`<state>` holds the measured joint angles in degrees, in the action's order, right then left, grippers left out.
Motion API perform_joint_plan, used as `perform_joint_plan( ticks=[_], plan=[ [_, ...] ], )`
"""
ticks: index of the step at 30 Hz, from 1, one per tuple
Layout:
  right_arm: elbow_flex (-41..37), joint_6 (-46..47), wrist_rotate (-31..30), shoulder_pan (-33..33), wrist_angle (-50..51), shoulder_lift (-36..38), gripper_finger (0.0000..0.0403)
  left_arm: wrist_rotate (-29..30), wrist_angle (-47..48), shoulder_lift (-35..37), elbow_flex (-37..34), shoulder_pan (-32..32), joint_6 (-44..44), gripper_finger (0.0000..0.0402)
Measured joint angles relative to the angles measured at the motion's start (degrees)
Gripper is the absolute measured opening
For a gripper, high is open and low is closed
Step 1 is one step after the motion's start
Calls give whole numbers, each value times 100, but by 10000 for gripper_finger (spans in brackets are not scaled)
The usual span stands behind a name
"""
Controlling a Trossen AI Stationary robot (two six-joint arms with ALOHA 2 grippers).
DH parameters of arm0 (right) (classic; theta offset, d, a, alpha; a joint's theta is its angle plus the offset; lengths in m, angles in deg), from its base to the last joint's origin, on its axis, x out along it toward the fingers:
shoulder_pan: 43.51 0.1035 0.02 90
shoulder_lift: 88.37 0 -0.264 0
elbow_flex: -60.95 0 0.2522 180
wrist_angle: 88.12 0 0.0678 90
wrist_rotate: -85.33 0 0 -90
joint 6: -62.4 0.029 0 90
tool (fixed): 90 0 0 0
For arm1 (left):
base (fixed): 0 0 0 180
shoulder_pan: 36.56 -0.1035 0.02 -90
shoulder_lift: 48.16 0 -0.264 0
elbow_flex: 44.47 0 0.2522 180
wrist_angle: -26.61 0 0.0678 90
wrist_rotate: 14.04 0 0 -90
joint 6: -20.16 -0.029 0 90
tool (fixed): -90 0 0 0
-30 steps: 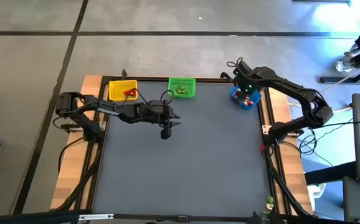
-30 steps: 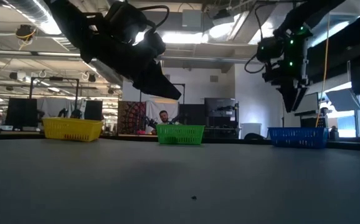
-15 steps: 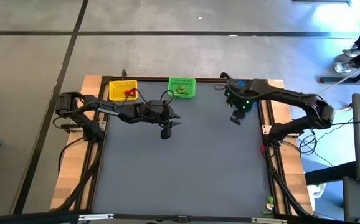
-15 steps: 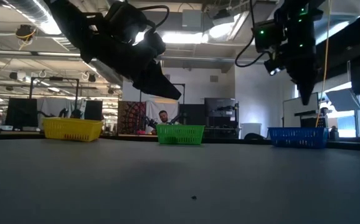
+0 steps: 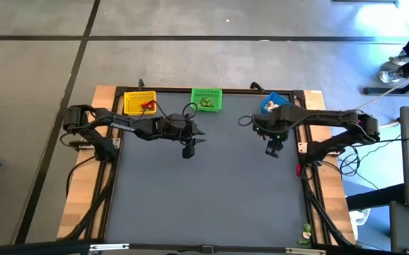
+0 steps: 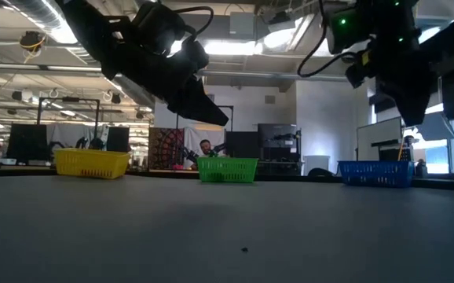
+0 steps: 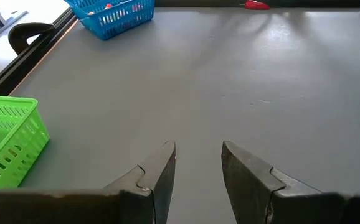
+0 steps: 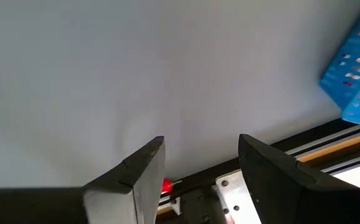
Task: Sort produce into baskets
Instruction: Put the red chili pepper into the yellow basket
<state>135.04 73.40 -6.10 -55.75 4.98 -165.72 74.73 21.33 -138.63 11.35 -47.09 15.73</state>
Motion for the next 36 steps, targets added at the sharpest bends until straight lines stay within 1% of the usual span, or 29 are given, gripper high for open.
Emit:
perform_joint_plan(
  ticks=[3, 9, 14, 17, 23, 25, 30, 33, 36],
  plan=[
    [-2, 131, 141, 299, 79, -46, 202, -1, -1, 0, 0, 0, -2, 127],
    [-2, 667, 165, 821, 324, -47, 202, 0, 9, 0, 0, 0, 130, 127],
    [-13, 1119, 529, 1126, 391, -99, 201, -2, 3, 0, 0, 2, 181, 127],
    [-176, 1131, 953, 1295, 474, -167, 201, -1, -3, 0, 0, 2, 201, 127],
    [-785, 1262, 1834, 1619, 373, -386, 201, -1, -2, 0, 0, -2, 495, 127],
    [-883, 1301, 1991, 1714, 209, -524, 201, -1, 0, 0, 0, 1, 542, 127],
    [-951, 1253, 1988, 1844, 109, -954, 202, -1, -1, 0, 0, 2, 452, 127],
    [-951, 1251, 1788, 1838, 86, -1200, 202, -2, -1, 0, 0, 2, 452, 127],
    [-951, 835, 1710, 1838, 233, -1444, 203, -1, -1, 0, 0, 2, 457, 127]
  ],
)
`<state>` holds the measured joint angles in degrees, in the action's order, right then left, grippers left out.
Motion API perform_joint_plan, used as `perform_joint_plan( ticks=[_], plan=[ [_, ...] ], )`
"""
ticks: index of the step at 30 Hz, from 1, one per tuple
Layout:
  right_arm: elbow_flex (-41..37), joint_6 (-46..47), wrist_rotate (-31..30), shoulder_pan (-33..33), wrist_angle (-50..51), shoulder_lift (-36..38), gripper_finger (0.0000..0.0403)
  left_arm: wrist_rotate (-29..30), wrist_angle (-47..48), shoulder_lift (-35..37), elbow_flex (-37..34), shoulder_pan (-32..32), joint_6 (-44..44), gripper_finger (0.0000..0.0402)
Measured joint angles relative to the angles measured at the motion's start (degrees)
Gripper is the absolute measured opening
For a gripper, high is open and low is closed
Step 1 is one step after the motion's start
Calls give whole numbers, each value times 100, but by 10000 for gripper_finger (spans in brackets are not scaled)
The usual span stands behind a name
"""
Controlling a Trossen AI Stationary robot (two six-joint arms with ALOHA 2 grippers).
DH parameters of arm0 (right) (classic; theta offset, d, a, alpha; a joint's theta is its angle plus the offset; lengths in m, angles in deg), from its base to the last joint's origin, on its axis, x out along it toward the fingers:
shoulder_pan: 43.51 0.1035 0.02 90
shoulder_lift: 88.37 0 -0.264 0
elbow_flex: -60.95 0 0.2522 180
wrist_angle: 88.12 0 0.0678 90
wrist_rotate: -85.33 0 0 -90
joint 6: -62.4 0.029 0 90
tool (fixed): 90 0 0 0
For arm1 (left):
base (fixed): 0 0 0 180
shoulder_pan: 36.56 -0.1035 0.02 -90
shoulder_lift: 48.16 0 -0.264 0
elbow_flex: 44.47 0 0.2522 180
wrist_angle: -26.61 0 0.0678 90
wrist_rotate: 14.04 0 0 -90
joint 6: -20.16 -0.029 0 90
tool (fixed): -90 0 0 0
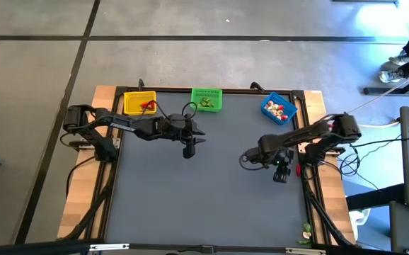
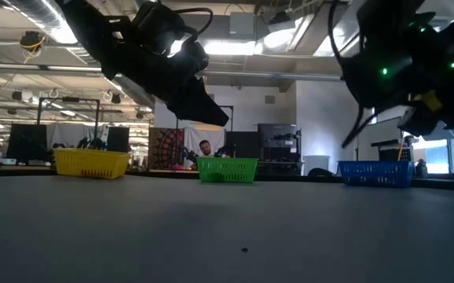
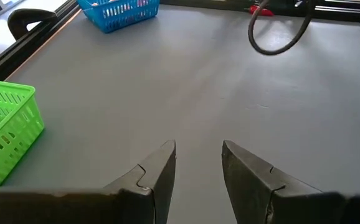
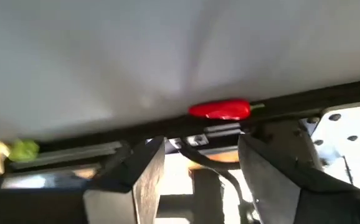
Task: Sort produce into baskets
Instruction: Put the red chili pepper into the yellow basket
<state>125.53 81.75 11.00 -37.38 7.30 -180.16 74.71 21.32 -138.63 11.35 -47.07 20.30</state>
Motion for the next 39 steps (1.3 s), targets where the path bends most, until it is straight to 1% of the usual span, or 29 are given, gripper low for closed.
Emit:
perform_joint_plan(
  ticks=[4, 9, 12, 17, 22, 29, 35, 39],
  plan=[
    [0, -456, -43, 0, -84, -354, 202, 0, -1, 0, 0, 0, 0, 127],
    [0, -762, -249, 0, -229, -814, 202, 1, 0, 0, 0, 0, 2, 127],
    [0, -941, -274, 2, -217, -1076, 202, 0, 0, 0, 0, 0, -2, 127],
    [-1, -1108, -255, 320, -212, -1372, 202, 0, 0, 0, 0, 0, -4, 127],
    [-218, -1215, -312, 835, -248, -1421, 202, 0, 0, 0, 0, 0, -95, 127],
    [-596, -1206, -213, 1385, -420, -1421, 202, 0, 0, 0, 0, 0, -162, 127],
    [-915, -1073, -302, 1599, -869, -1421, 202, 1, -2, 0, 0, 0, -164, 127],
    [-1114, -745, -425, 1598, -1070, -1410, 202, 1, -2, 0, 0, 0, -162, 127]
  ],
)
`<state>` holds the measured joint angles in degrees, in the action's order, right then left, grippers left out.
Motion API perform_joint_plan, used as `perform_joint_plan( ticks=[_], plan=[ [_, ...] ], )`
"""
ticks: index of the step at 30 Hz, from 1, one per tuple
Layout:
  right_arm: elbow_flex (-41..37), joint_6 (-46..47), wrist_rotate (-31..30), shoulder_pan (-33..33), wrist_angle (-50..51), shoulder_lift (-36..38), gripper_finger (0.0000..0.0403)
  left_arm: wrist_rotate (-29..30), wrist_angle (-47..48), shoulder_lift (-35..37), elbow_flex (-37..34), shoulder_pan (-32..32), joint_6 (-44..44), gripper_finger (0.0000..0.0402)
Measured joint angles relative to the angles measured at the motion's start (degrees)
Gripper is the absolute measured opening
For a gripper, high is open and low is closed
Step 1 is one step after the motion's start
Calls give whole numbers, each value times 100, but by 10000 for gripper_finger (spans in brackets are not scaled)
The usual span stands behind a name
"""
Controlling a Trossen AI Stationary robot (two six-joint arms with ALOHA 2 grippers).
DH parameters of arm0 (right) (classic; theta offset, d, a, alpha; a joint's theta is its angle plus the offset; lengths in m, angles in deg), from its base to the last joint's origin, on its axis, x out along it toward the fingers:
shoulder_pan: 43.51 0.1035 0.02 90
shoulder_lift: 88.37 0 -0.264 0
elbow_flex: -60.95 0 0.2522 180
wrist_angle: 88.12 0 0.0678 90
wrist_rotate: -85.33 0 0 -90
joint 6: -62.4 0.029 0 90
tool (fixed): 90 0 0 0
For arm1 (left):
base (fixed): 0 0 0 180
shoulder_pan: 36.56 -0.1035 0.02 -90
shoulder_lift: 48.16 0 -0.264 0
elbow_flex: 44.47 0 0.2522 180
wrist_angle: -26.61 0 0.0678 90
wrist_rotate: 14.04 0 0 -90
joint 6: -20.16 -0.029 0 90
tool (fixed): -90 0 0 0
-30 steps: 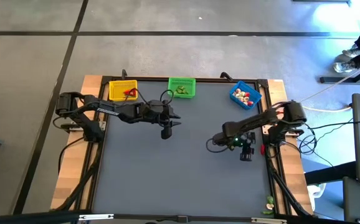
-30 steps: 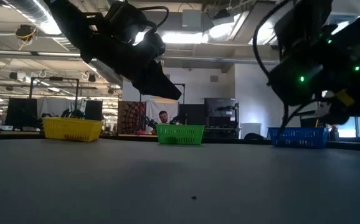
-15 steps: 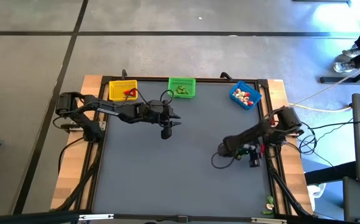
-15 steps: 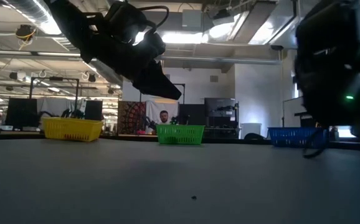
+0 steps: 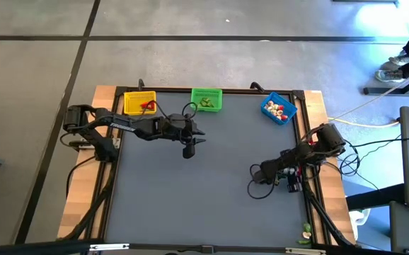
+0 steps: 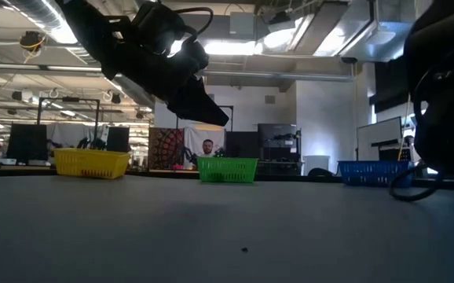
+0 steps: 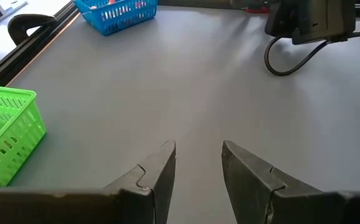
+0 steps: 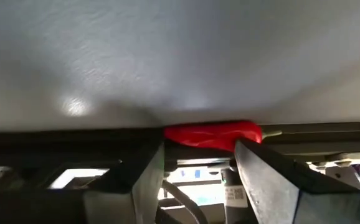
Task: Sort produce into baskets
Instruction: Put the red chili pepper into the yellow basket
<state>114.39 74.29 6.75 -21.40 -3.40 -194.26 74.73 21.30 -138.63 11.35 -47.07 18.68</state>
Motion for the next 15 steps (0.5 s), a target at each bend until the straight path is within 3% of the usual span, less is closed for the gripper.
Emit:
perform_joint_plan(
  ticks=[7, 15],
  plan=[
    [-151, 152, -134, 0, -225, 8, 186, 0, 0, 0, 0, 0, 0, 127],
    [-167, 423, -74, 0, -298, 2, 76, 0, -2, 0, 0, 0, -9, 127]
  ],
)
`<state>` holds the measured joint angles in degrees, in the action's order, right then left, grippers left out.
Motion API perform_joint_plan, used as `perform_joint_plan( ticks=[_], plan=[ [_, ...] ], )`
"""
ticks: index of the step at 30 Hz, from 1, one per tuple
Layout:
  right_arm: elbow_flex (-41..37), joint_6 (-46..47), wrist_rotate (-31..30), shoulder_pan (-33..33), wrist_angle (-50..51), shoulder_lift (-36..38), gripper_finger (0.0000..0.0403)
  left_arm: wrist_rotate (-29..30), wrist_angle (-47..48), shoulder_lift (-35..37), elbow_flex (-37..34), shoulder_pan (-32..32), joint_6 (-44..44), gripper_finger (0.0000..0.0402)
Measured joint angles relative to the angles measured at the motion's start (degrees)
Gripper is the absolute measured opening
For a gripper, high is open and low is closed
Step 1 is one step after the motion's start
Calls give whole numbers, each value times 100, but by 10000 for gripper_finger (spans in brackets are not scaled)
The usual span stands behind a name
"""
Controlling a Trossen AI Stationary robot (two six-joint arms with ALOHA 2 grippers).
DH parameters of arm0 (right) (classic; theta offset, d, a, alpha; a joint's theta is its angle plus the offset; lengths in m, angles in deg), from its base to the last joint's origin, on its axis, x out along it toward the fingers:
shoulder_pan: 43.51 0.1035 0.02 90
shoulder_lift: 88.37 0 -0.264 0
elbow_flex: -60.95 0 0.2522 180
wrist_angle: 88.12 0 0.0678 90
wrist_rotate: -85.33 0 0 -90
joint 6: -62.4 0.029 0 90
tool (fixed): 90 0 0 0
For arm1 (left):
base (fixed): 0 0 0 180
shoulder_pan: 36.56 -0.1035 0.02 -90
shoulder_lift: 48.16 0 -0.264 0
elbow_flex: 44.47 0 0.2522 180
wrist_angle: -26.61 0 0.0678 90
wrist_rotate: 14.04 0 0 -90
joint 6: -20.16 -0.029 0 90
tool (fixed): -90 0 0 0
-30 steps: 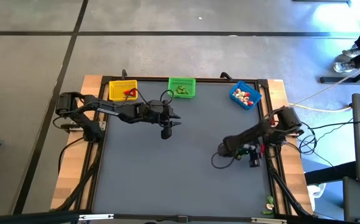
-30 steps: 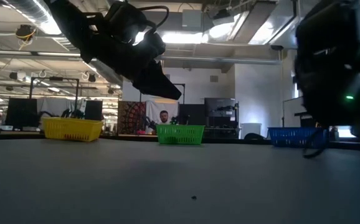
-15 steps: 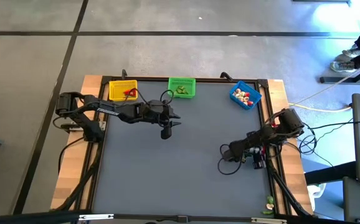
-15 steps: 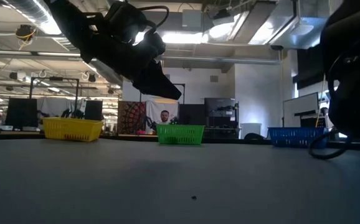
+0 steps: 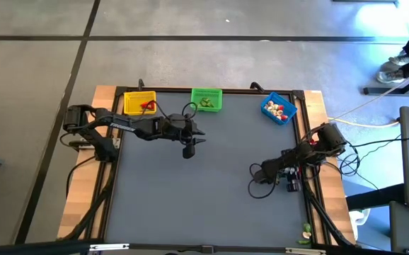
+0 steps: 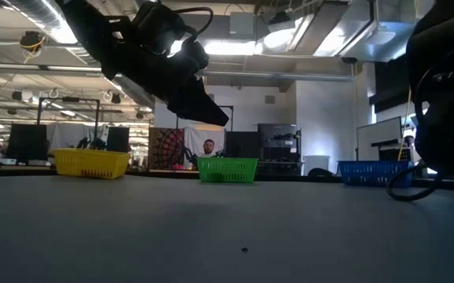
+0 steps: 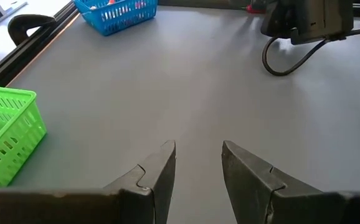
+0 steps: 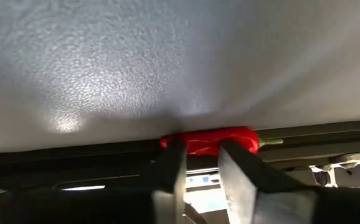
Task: Sort produce into baskets
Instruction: Put the red chili pepper into the yellow basket
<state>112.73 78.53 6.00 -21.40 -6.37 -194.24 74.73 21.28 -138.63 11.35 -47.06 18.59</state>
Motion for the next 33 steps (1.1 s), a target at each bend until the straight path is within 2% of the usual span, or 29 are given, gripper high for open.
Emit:
perform_joint_plan(
  ticks=[4, 13, 19, 26, 30, 33],
  plan=[
    [33, 5, -13, 0, 15, 93, 46, 0, 2, 0, 0, 0, -131, 127],
    [605, 187, -162, 0, -380, 963, 32, -1, 3, 1, 0, 1, -139, 127],
    [1144, 247, -511, 0, -508, 1513, 16, 0, -3, 2, 0, 1, -135, 127],
    [1382, 790, -780, 8, -285, 1711, 9, -2, 2, 2, 0, 0, -130, 127],
    [1190, 988, -308, 222, 158, 1711, 29, 0, 2, 2, 0, 2, -112, 127],
    [924, 1264, 337, 455, 229, 1711, 68, -1, 4, 2, 0, 1, -46, 127]
  ],
)
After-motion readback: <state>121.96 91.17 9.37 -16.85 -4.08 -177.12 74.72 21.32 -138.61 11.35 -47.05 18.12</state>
